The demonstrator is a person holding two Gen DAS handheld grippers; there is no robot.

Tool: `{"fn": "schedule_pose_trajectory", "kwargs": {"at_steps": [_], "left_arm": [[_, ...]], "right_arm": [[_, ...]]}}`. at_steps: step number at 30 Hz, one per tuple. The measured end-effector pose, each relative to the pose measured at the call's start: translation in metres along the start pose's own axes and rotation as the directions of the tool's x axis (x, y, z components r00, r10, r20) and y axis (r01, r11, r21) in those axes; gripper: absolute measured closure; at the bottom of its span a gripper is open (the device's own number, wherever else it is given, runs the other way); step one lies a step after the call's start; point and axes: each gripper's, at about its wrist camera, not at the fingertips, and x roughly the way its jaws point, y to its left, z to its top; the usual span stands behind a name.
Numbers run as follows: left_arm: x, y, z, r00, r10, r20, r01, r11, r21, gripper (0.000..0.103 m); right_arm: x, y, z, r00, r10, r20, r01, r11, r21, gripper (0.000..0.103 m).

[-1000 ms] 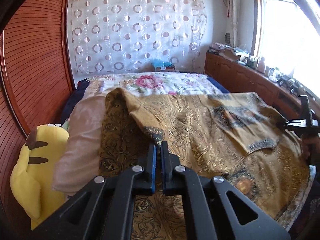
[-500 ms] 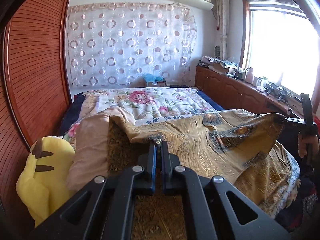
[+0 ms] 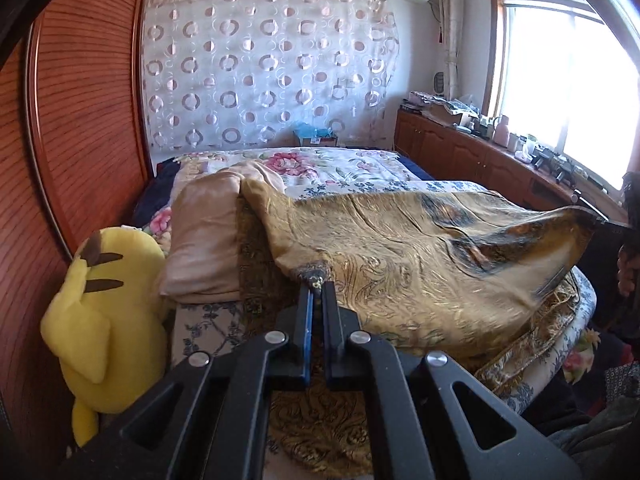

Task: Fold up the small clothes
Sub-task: 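Fold the held shirt edge over the shirt body with both grippers, then open both grippers and release the folded shirt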

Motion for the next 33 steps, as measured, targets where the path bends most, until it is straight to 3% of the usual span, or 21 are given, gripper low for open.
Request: {"fn": "schedule_pose_trajectory", "kwargs": {"at_steps": [3,10,20,23,25,28,33], "left_arm": [[-0.007,-0.003,0.000,1.000,0.010,-0.008,-0.010,1.000,0.021,0.102],[0.009,-0.002,-0.029,0.994,0.026,-0.107,-0.025,1.000,0.008,0.102],[0.031,0.004,-0.062,0.975,0.033,-0.220,-0.048,0.997,-0.066,0.100],[0.040,0.007,-0.066,0.966,0.046,-0.254,-0.070,0.994,-0.085,0.092],[0.041,0.008,-0.067,0.963,0.070,-0.259,-0.095,0.992,-0.084,0.079],[0.042,0.008,-0.068,0.961,0.098,-0.259,-0.122,0.990,-0.077,0.069],[0.044,0.014,-0.069,0.962,0.095,-0.256,-0.126,0.986,-0.106,0.065]], "right_arm": [[-0.011,0.006,0.004,1.000,-0.013,0.015,0.014,1.000,-0.027,0.101],[0.010,0.014,-0.030,0.990,-0.114,-0.079,0.104,0.987,-0.125,0.101],[0.028,0.007,-0.060,0.981,-0.121,-0.151,0.106,0.989,-0.106,0.101],[0.027,0.008,-0.062,0.981,-0.118,-0.151,0.104,0.990,-0.100,0.101],[0.027,0.008,-0.062,0.981,-0.121,-0.151,0.107,0.989,-0.100,0.100],[0.026,0.010,-0.061,0.981,-0.126,-0.145,0.113,0.989,-0.100,0.099],[0.022,0.011,-0.060,0.983,-0.132,-0.127,0.121,0.988,-0.091,0.097]]}}
